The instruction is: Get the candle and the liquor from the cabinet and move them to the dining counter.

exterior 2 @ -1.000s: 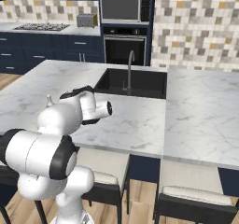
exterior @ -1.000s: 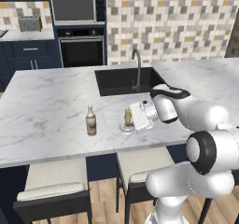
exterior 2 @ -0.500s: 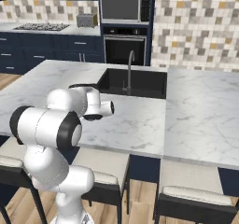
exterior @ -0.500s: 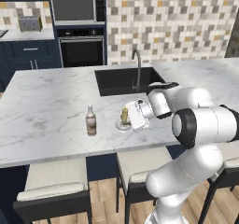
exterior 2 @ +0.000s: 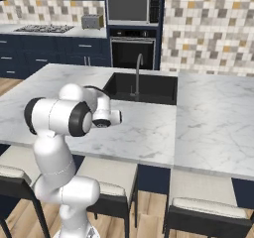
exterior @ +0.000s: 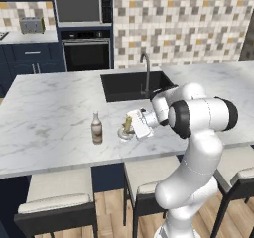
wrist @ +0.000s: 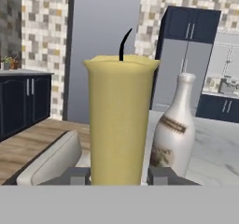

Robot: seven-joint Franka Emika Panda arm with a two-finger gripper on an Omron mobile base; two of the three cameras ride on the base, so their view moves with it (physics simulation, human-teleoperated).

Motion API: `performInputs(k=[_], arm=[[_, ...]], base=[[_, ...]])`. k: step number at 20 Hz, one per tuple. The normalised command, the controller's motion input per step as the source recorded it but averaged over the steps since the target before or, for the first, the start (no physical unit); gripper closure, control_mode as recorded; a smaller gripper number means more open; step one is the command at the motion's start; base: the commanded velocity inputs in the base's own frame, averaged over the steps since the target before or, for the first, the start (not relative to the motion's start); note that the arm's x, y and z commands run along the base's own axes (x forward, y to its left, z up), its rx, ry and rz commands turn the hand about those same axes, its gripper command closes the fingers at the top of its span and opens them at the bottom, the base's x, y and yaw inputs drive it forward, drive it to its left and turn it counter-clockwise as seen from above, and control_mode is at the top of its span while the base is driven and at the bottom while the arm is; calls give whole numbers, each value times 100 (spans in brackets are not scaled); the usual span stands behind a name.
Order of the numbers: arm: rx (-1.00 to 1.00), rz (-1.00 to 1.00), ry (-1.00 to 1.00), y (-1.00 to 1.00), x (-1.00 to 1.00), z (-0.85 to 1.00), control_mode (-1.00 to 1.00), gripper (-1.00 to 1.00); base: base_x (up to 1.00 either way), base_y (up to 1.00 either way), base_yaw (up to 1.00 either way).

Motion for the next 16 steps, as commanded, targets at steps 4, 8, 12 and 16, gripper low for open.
performInputs(k=[4, 8, 12, 16], arm=[[3, 7, 0, 18, 27, -20, -100, 100], [2, 6, 0, 7, 34, -14, -100, 100], [1, 7, 0, 8, 38, -13, -100, 100], [0, 7, 0, 16, 32, -18, -100, 100]], base=[[0, 0, 0], [0, 0, 0], [0, 0, 0], [0, 0, 0]])
